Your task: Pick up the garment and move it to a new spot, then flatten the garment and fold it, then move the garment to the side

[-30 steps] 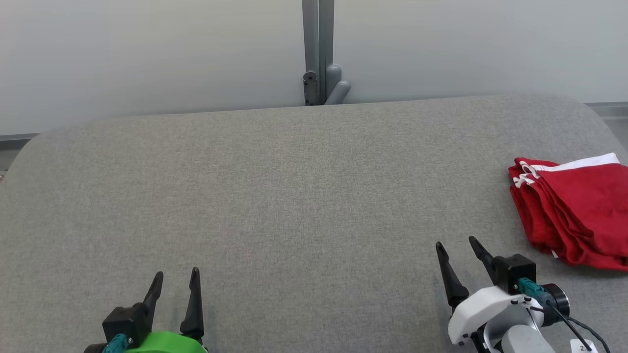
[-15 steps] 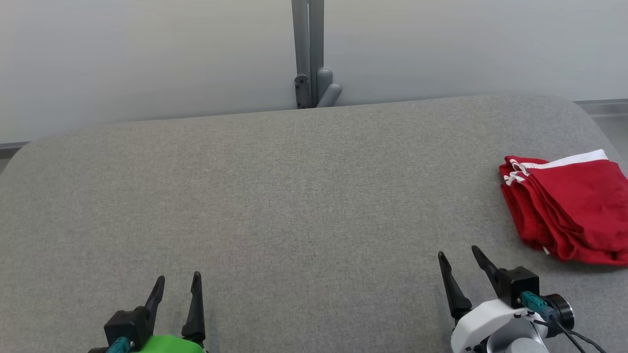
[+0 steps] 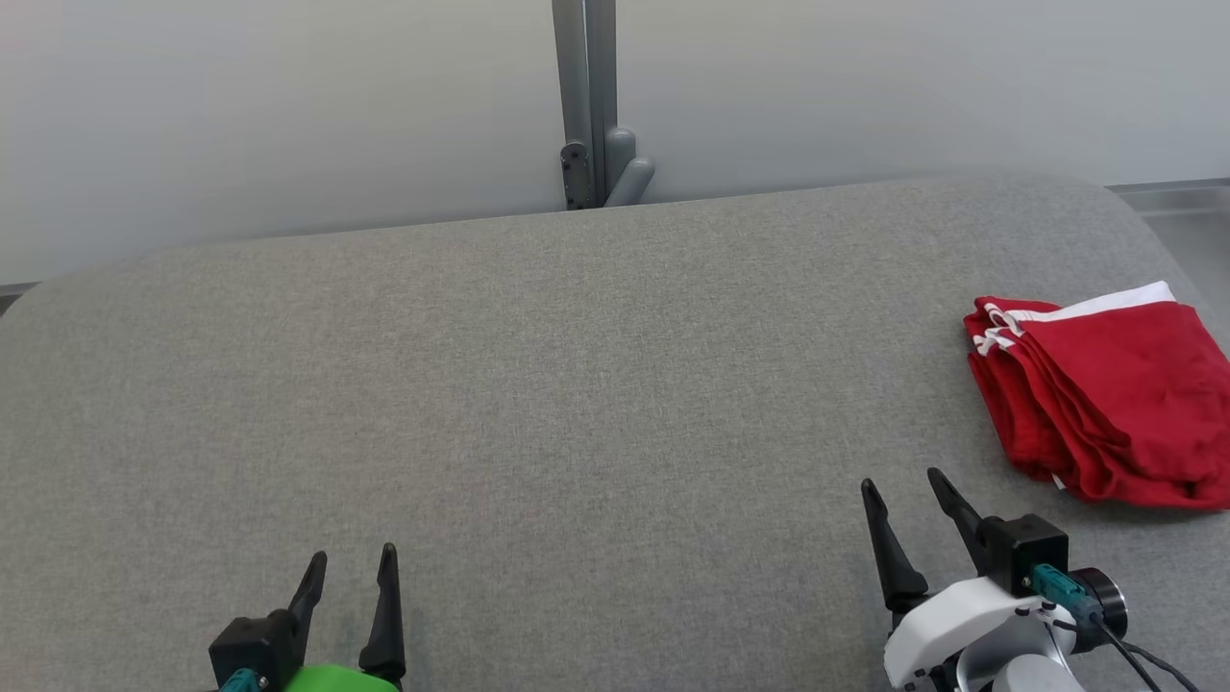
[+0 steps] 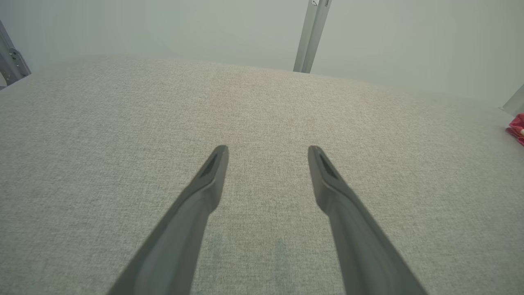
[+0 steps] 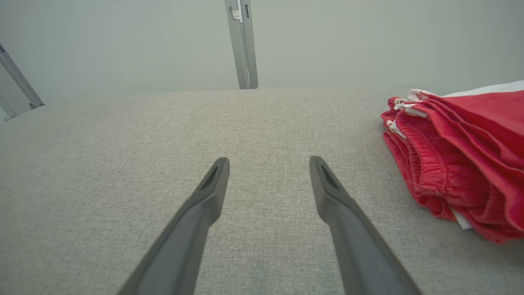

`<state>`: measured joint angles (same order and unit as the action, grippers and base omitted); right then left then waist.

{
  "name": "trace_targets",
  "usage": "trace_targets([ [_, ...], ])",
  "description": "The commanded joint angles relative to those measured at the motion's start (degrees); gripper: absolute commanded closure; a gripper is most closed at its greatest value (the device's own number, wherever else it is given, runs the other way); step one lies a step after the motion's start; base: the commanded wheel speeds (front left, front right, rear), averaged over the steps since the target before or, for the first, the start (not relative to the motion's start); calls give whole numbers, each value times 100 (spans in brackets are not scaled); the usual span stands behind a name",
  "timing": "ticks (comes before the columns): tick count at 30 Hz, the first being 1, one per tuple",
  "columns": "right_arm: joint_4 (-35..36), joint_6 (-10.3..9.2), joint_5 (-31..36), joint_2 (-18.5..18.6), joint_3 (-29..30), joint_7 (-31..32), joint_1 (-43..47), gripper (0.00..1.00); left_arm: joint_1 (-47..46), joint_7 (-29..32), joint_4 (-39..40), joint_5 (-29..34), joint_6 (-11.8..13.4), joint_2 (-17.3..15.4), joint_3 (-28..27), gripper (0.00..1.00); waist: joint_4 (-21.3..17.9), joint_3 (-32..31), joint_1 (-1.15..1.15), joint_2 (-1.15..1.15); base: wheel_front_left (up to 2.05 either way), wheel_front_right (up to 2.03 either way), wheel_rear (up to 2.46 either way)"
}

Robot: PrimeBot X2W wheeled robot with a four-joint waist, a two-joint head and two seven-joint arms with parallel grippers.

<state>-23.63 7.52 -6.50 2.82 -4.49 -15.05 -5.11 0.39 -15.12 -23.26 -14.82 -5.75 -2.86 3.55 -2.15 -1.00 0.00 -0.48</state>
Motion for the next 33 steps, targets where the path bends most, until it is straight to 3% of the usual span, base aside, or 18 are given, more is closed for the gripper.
trace_targets([
  [1,55,-8,-14,18,0,-13,54,0,23,2,-7,19,31,-10,-20,0,-14,-3,0,48,0,0,0],
  [25,50,-7,185,20,3,-13,45,0,65,2,-54,-193,16,-11,21,0,-1,-14,0,48,0,0,0],
  [26,54,-1,164,-3,5,0,22,100,4,0,-60,-176,16,1,36,100,-1,-14,0,0,0,0,0],
  [30,-102,-1,168,-24,8,17,87,100,53,8,-247,-247,15,23,37,100,-1,-15,0,0,0,0,0],
  [33,-95,-1,-194,-23,85,135,41,100,-9,123,-232,-559,7,22,-35,100,4,-12,0,1,0,0,0],
])
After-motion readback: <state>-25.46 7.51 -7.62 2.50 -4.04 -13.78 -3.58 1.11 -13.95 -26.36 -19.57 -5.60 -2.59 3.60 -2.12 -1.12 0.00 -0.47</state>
